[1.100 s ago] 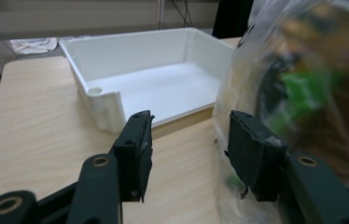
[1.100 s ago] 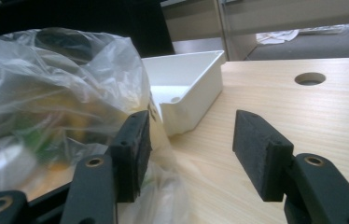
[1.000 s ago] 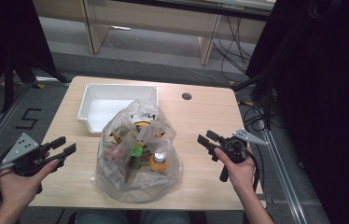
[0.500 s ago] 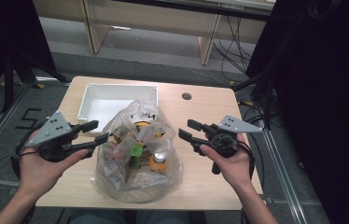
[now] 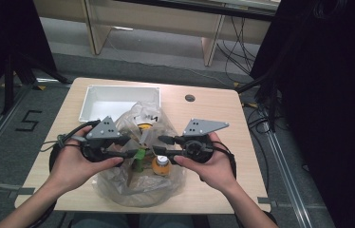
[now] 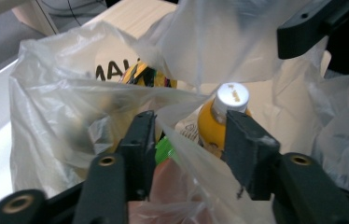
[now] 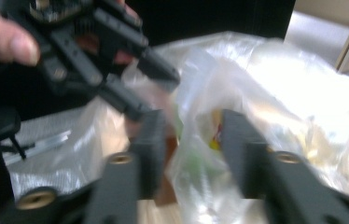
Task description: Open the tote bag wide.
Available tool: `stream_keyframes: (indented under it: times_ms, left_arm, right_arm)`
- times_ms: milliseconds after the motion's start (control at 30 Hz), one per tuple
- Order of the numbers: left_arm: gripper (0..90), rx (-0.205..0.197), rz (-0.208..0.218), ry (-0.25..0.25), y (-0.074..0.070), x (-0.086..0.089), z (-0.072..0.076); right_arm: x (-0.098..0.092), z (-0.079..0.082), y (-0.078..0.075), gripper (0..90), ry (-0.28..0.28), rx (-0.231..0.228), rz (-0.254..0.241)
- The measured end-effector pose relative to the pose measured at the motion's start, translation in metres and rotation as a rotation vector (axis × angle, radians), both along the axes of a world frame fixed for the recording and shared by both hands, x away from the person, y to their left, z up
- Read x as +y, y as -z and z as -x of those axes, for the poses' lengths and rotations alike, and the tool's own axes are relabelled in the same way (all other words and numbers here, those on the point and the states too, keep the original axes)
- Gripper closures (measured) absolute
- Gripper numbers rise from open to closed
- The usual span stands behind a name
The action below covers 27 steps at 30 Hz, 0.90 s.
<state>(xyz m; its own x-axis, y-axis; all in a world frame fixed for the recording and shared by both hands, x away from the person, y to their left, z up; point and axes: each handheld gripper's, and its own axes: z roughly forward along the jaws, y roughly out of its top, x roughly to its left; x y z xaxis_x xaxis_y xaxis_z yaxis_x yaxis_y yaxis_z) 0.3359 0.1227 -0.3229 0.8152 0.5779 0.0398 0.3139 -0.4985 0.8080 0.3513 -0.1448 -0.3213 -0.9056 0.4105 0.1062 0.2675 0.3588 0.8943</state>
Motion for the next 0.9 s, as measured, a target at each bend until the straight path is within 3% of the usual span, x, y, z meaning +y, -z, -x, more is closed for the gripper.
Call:
stream_keyframes:
  times_ms: [133, 167, 267, 333, 400, 533, 600, 633, 667, 800, 833, 900]
  left_arm:
    - [65.9, 0.019, -0.028, -0.001, 0.001, -0.001, -0.002]
    - [65.9, 0.015, -0.038, 0.002, 0.001, 0.0, -0.002]
    - [78.4, 0.007, -0.032, -0.011, 0.0, 0.005, 0.0]
    - [82.8, -0.001, 0.009, -0.038, -0.001, 0.011, 0.004]
    - [84.1, -0.011, 0.084, -0.063, -0.003, 0.021, 0.009]
    - [86.1, -0.038, 0.125, -0.105, -0.002, 0.035, 0.019]
    - [86.2, -0.035, 0.19, -0.153, 0.004, 0.051, 0.029]
    - [86.1, -0.031, 0.216, -0.163, 0.008, 0.056, 0.032]
    - [86.0, -0.029, 0.233, -0.176, 0.011, 0.062, 0.034]
    - [85.9, -0.027, 0.299, -0.247, 0.026, 0.08, 0.043]
    - [85.8, -0.024, 0.307, -0.261, 0.028, 0.084, 0.043]
    - [85.7, -0.019, 0.318, -0.3, 0.036, 0.092, 0.043]
  right_arm:
    - [-0.002, -0.001, 0.005, 85.5, 0.007, 0.028, 0.047]
    - [-0.002, -0.001, 0.005, 85.5, 0.007, 0.028, 0.047]
    - [-0.011, -0.001, 0.007, 90.0, 0.042, 0.028, 0.039]
    - [-0.014, 0.001, 0.008, 90.0, 0.078, 0.019, 0.031]
    - [-0.02, 0.001, 0.009, 90.0, 0.104, -0.018, 0.049]
    - [-0.026, 0.003, 0.014, 90.0, 0.154, -0.008, 0.073]
    - [-0.032, 0.005, 0.018, 90.0, 0.203, 0.018, 0.079]
    - [-0.034, 0.003, 0.02, 90.0, 0.206, -0.026, 0.09]
    - [-0.035, 0.005, 0.022, 90.0, 0.235, -0.003, 0.098]
    - [-0.038, 0.004, 0.032, 90.0, 0.244, -0.02, 0.133]
    - [-0.039, 0.006, 0.034, 90.0, 0.255, 0.012, 0.14]
    - [-0.04, 0.004, 0.037, 90.0, 0.264, -0.006, 0.157]
